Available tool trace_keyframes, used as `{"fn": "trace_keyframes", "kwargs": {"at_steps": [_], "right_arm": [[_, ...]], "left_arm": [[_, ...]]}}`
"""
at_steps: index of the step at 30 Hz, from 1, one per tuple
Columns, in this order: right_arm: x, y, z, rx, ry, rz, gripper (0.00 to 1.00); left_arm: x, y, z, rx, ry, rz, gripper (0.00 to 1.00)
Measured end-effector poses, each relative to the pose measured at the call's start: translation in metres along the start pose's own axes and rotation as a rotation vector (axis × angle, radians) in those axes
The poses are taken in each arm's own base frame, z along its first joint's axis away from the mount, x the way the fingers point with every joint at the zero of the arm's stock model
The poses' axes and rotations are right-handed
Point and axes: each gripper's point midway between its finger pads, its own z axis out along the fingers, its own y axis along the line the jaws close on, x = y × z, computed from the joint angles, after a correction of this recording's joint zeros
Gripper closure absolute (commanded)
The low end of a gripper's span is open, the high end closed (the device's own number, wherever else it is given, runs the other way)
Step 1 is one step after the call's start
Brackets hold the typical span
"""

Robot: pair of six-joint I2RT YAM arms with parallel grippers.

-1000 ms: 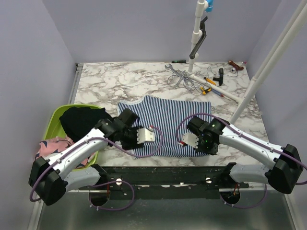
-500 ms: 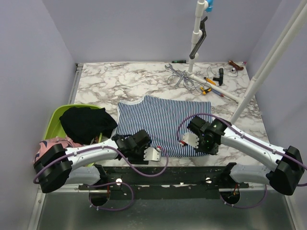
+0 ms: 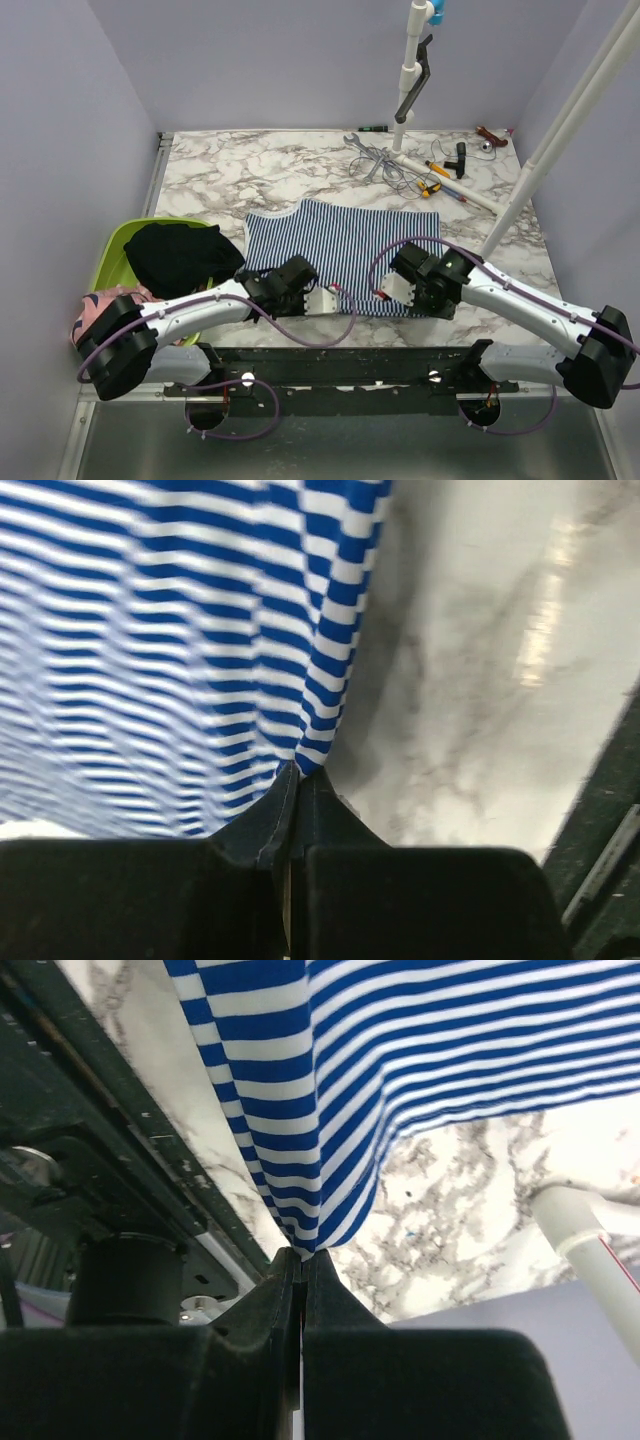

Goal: Fold and stack the mixed laundry pile
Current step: Fold the tank top at the center of the board.

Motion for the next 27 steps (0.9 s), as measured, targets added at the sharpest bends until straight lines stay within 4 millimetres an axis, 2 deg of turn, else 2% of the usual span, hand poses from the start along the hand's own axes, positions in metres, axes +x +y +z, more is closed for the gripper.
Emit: {"fn": "trace_keyframes", "kwargs": {"at_steps": [2,3,7,10,14,19,21,27], "right_arm": [[0.001,-0.007,0.0,0.041,0.013,0.013,0.99],[0.002,-0.01,-0.001,0.057,0.017,0.021,0.99],[-0.005,-0.021,0.002,0.113,0.008,0.06,0.99],[-0.016,-0.033,0.01,0.147,0.003,0.098,0.99],[-0.026,-0.056,0.027,0.196,0.022,0.177,0.99],[-0.025,-0.09,0.037,0.264,-0.015,0.328,0.99],[-0.025,-0.107,0.037,0.324,-0.033,0.38,0.99],[-0.021,-0.121,0.04,0.371,-0.027,0.414,0.99]], "left_arm": [[-0.003,0.016,-0.009,-0.025,-0.007,-0.037,1.0],[-0.009,0.033,-0.018,-0.055,-0.028,-0.071,1.0],[-0.025,0.078,-0.044,-0.13,-0.104,-0.141,1.0],[-0.027,0.1,-0.051,-0.163,-0.115,-0.159,1.0],[-0.015,0.112,-0.037,-0.14,-0.067,-0.177,1.0],[-0.003,0.112,-0.009,-0.079,0.001,-0.18,1.0],[-0.004,0.115,-0.005,-0.073,0.006,-0.179,1.0],[-0.013,0.135,-0.001,-0.102,-0.015,-0.177,1.0]]}}
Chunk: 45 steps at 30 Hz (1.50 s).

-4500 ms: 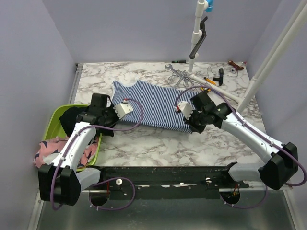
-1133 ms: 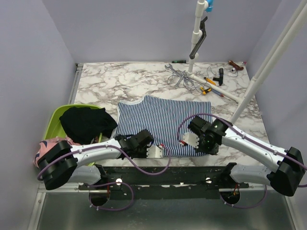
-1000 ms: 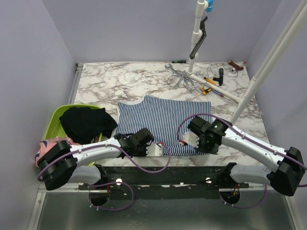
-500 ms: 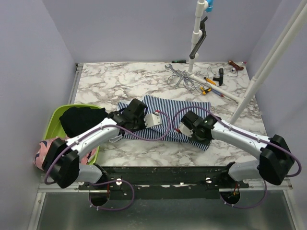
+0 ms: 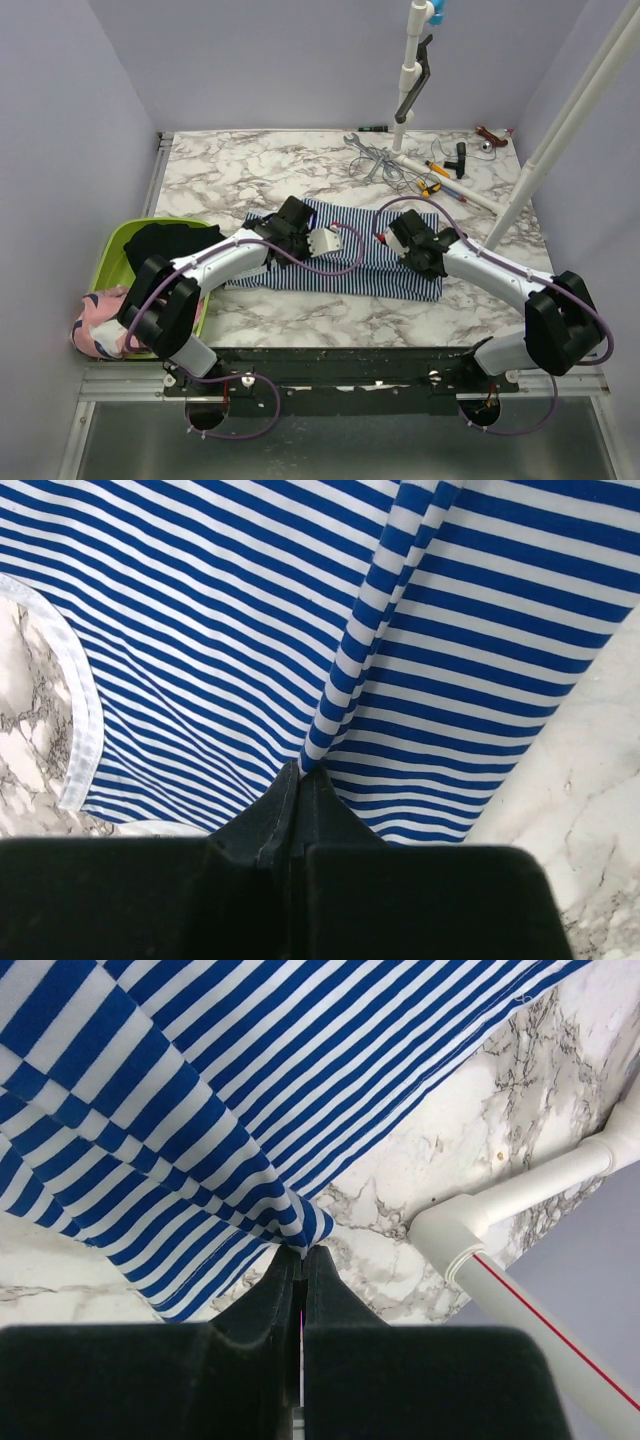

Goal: Fold and stack the mixed laundry pile
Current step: Fold the tank top at the center of the board.

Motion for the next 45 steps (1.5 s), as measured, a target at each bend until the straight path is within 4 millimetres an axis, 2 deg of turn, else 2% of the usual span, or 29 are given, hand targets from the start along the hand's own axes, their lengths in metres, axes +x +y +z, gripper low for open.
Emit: {"fn": "trace_keyframes", "kwargs": {"at_steps": [7,10,12,14,17,19,22,23,24,25,26,28,30,33,35,36,38,41,43,45], "right_arm": [[0.003,0.004,-0.001,-0.028,0.018,-0.006,0.99],[0.0,0.012,-0.016,-0.105,0.003,-0.02,0.99],[-0.002,0.025,-0.032,-0.167,-0.029,-0.071,0.99],[0.003,0.045,-0.052,-0.247,-0.06,-0.152,0.99],[0.022,0.068,-0.074,-0.355,-0.067,-0.248,0.99],[0.036,0.083,-0.082,-0.429,-0.052,-0.292,0.99],[0.049,0.111,-0.089,-0.551,-0.021,-0.369,0.99],[0.052,0.12,-0.091,-0.587,-0.008,-0.395,0.97],[0.055,0.129,-0.093,-0.622,0.01,-0.419,0.9],[0.057,0.137,-0.095,-0.656,0.029,-0.442,0.81],[0.06,0.144,-0.097,-0.689,0.051,-0.457,0.66],[0.064,0.155,-0.1,-0.734,0.089,-0.466,0.49],[0.067,0.159,-0.104,-0.753,0.098,-0.47,0.35],[0.065,0.152,-0.109,-0.714,0.044,-0.456,0.21],[0.06,0.136,-0.107,-0.605,-0.011,-0.427,0.12],[0.055,0.125,-0.104,-0.533,-0.035,-0.396,0.12],[0.036,0.103,-0.097,-0.401,-0.08,-0.269,0.14],[-0.01,0.053,-0.085,-0.275,-0.093,0.114,0.29],[-0.045,0.011,-0.067,-0.211,-0.114,0.422,0.35],[-0.063,-0.024,-0.042,-0.147,-0.153,0.679,0.39]], "left_arm": [[0.002,-0.002,0.011,0.023,0.018,-0.003,1.0],[0.001,-0.01,0.002,0.056,0.003,-0.015,1.0],[-0.001,-0.02,-0.013,0.086,-0.031,-0.023,1.0],[-0.004,-0.033,-0.034,0.111,-0.087,-0.016,1.0],[-0.001,-0.06,-0.059,0.172,-0.14,-0.003,1.0],[0.003,-0.075,-0.059,0.22,-0.139,0.002,1.0],[0.029,-0.113,-0.045,0.329,-0.061,0.011,1.0],[0.039,-0.124,-0.043,0.363,-0.03,0.015,1.0],[0.043,-0.131,-0.042,0.38,-0.016,0.02,1.0],[0.049,-0.138,-0.042,0.401,0.002,0.025,1.0],[0.052,-0.143,-0.043,0.415,0.013,0.03,1.0],[0.054,-0.146,-0.044,0.419,0.016,0.034,1.0],[0.054,-0.146,-0.045,0.417,0.013,0.037,1.0],[0.053,-0.148,-0.044,0.418,0.009,0.044,1.0],[0.053,-0.149,-0.043,0.421,0.009,0.05,1.0],[0.054,-0.151,-0.042,0.424,0.011,0.052,1.0],[0.055,-0.153,-0.041,0.43,0.018,0.054,1.0],[0.057,-0.156,-0.039,0.436,0.022,0.057,1.0],[0.06,-0.16,-0.037,0.442,0.024,0.061,1.0],[0.062,-0.163,-0.036,0.445,0.025,0.064,1.0]]}}
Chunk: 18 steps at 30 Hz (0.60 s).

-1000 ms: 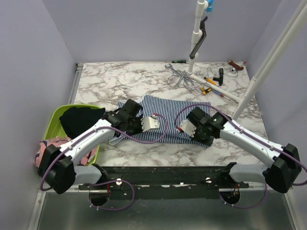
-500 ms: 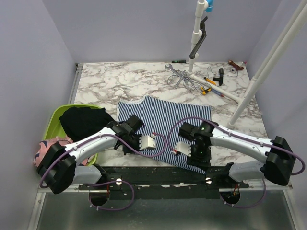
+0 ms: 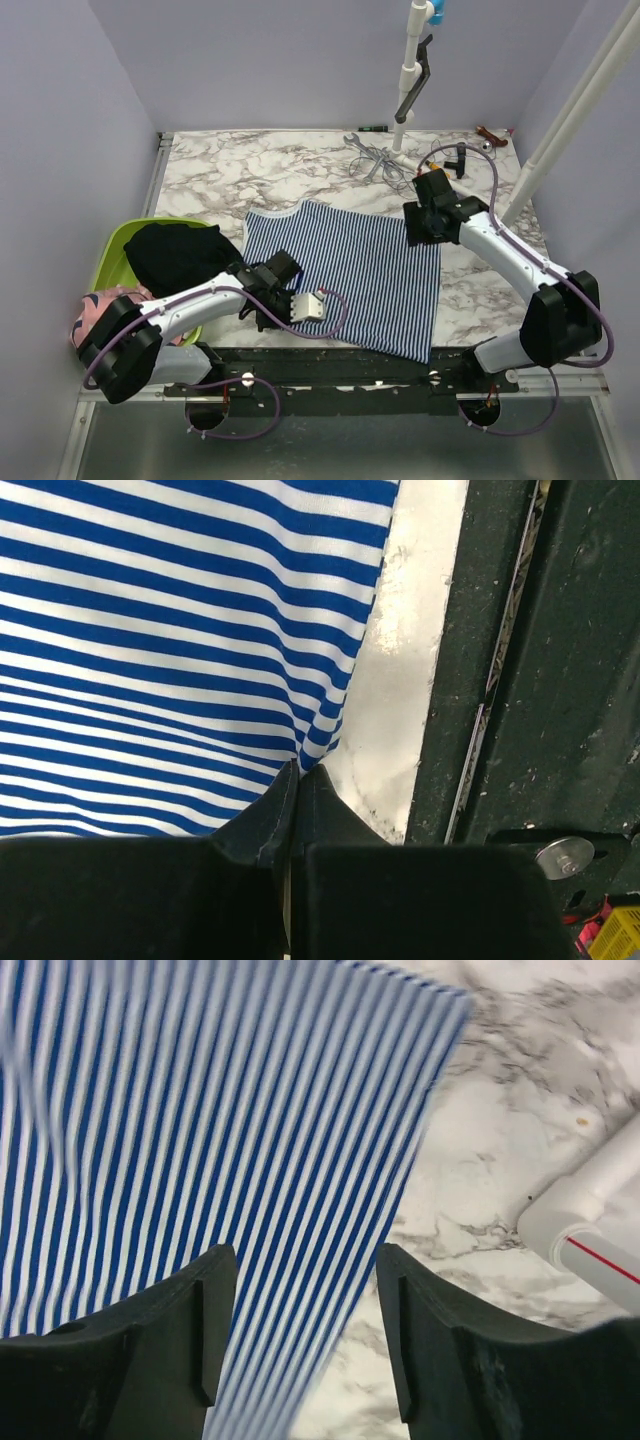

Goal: Fold and stack the mixed laundry pile
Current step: Fold the tank top at the center of the board.

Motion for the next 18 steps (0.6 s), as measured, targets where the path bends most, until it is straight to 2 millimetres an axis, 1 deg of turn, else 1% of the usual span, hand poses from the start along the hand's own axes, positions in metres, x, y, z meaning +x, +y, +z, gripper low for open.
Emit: {"fn": "trace_keyframes", "kwargs": {"at_steps": [1,3,5,8,10,11,13,18], "right_arm": [[-0.007,-0.013,0.013,0.039,-0.031,0.112,0.42],[-0.005,-0.025,0.029,0.085,-0.05,0.23,0.5],[-0.005,-0.027,0.046,0.121,-0.053,0.3,0.54],[-0.009,-0.027,0.084,0.165,-0.032,0.353,0.63],[-0.004,-0.027,0.115,0.184,0.013,0.375,0.64],[0.0,-0.029,0.126,0.194,0.032,0.389,0.64],[-0.015,-0.038,0.133,0.198,0.002,0.43,0.65],[-0.042,-0.066,0.156,0.208,-0.037,0.523,0.65]], "left_arm": [[0.001,-0.001,0.001,-0.001,-0.001,0.0,1.0],[0.002,-0.002,0.003,-0.005,-0.006,0.001,1.0],[0.002,-0.002,0.005,-0.013,-0.011,0.0,1.0],[0.002,0.0,0.007,-0.025,-0.013,0.002,1.0],[0.001,0.003,0.008,-0.038,-0.013,0.003,0.99],[0.001,0.004,0.008,-0.043,-0.014,0.005,0.99],[0.001,0.004,0.01,-0.047,-0.013,0.006,0.99],[-0.003,0.008,0.011,-0.059,-0.015,-0.004,0.99]]}}
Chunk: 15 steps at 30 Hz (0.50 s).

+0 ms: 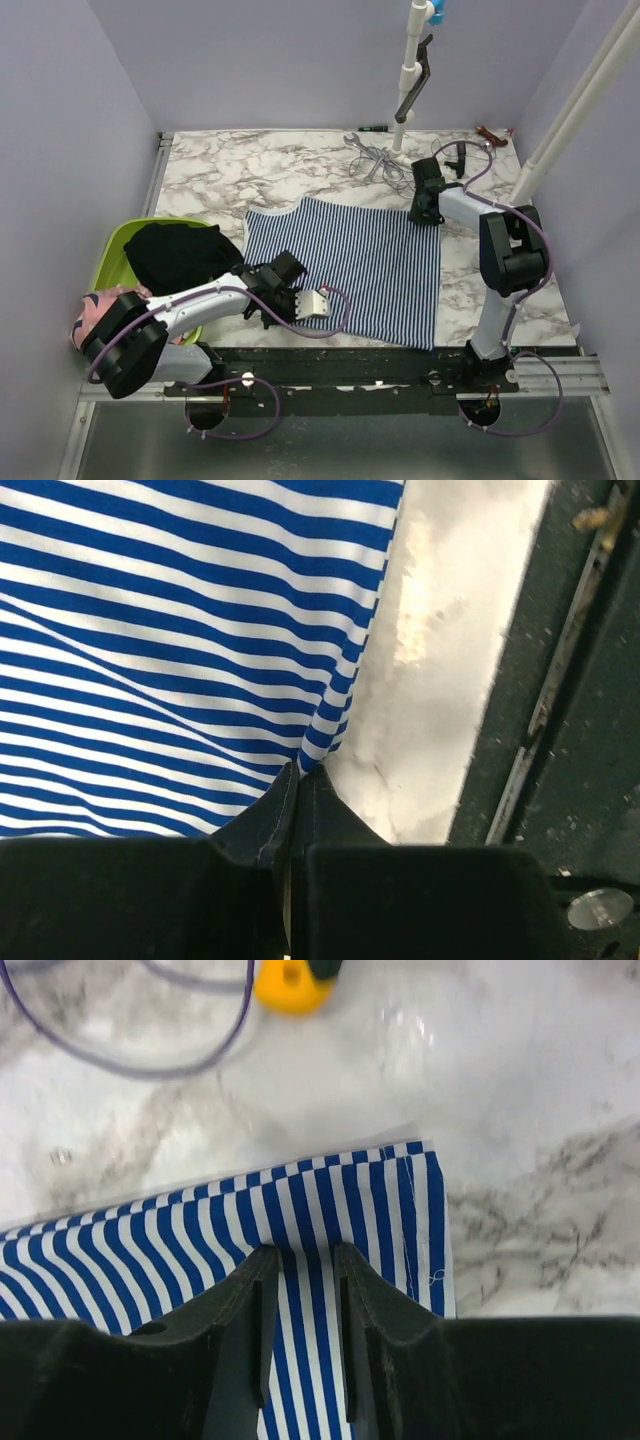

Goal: Fold and stack the mixed laundry pile
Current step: Fold the tank top at the center of the board.

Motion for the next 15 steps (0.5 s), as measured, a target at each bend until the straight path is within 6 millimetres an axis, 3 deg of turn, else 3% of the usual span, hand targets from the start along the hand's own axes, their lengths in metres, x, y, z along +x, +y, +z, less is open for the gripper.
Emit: {"fn": "trace_keyframes", "kwargs": {"at_steps": [6,9,13,15], "right_arm": [[-0.041,0.004,0.024,-0.007,-0.043,0.027,0.62],[-0.056,0.01,0.031,-0.021,-0.051,-0.001,0.53],[-0.051,0.016,0.023,-0.085,-0.035,-0.092,0.3],[-0.037,0.014,0.002,-0.133,-0.025,-0.171,0.23]], "left_arm": [[-0.02,0.025,0.006,-0.051,-0.007,-0.01,0.99],[-0.029,0.035,0.009,-0.064,-0.014,-0.015,0.98],[-0.032,0.037,0.011,-0.064,-0.014,-0.026,0.97],[-0.032,0.036,0.011,-0.065,-0.016,-0.032,0.97]]}}
